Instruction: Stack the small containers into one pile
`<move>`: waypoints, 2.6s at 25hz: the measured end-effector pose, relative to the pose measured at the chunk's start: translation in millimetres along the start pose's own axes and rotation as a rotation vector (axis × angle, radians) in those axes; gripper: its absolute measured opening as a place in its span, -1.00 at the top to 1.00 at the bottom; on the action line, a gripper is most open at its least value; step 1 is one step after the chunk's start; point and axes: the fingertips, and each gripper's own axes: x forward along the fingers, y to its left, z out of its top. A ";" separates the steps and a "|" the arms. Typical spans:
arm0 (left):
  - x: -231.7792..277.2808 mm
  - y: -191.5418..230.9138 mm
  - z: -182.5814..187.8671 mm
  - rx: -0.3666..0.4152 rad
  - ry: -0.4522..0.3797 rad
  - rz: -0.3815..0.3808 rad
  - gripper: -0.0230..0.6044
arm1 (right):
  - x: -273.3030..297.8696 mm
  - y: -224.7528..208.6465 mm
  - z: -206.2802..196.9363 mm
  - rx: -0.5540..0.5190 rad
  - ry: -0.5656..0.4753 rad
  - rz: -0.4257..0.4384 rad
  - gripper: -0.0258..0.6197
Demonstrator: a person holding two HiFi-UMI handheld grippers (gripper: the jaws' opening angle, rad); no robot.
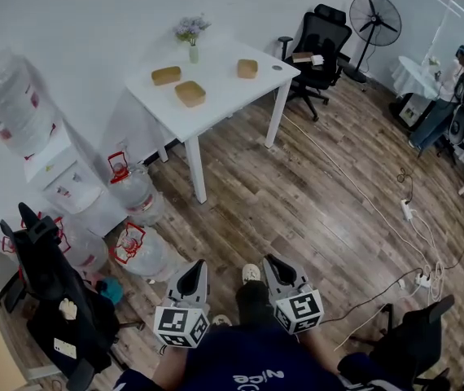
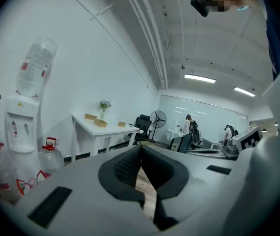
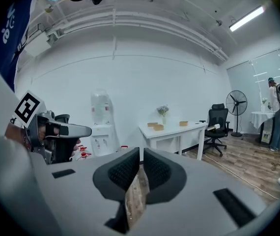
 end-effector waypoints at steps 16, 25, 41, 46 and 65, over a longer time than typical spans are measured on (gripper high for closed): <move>165.7 18.0 43.2 0.019 0.002 0.085 0.87 | 153.1 -107.3 55.5 -0.034 0.007 0.160 0.75; 243.3 24.0 54.5 0.023 0.008 0.159 0.87 | 197.3 -170.4 66.2 -0.028 0.018 0.215 0.75; 308.2 60.7 53.2 -0.004 0.055 0.225 0.87 | 267.5 -209.8 65.7 0.008 0.087 0.264 0.75; 325.8 94.3 56.7 -0.013 0.064 0.231 0.87 | 306.0 -213.2 64.4 -0.052 0.123 0.221 0.75; 404.5 308.9 144.4 0.026 -0.008 0.205 0.86 | 522.5 -171.4 125.4 -0.129 0.140 0.083 0.75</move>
